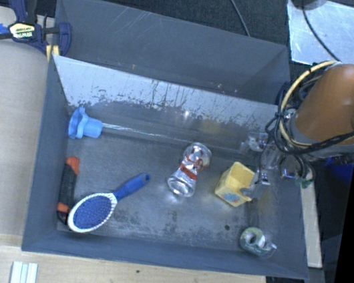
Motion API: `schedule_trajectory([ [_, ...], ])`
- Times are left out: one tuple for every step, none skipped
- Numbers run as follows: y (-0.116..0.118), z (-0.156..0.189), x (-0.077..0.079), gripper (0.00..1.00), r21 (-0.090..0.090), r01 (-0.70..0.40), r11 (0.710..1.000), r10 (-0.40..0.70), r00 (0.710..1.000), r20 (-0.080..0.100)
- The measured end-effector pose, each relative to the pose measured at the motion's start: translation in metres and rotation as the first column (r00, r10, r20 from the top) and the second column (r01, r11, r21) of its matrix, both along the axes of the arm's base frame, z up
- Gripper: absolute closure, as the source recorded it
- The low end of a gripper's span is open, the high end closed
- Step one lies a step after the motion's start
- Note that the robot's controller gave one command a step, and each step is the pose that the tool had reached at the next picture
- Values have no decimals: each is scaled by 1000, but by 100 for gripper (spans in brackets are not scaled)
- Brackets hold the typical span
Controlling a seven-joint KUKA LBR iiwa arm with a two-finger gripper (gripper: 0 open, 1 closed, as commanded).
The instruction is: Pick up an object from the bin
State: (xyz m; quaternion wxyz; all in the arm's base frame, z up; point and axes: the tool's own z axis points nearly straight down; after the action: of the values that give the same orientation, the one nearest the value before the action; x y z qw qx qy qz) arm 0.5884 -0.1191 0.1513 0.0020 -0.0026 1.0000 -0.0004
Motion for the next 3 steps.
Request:
schedule_trajectory([
  [0,0,0,100,0,0,1000,0,1000,0],
  [0,0,0,100,0,0,1000,0,1000,0],
  [16,-10,9,100,0,-34,999,34,999,3],
])
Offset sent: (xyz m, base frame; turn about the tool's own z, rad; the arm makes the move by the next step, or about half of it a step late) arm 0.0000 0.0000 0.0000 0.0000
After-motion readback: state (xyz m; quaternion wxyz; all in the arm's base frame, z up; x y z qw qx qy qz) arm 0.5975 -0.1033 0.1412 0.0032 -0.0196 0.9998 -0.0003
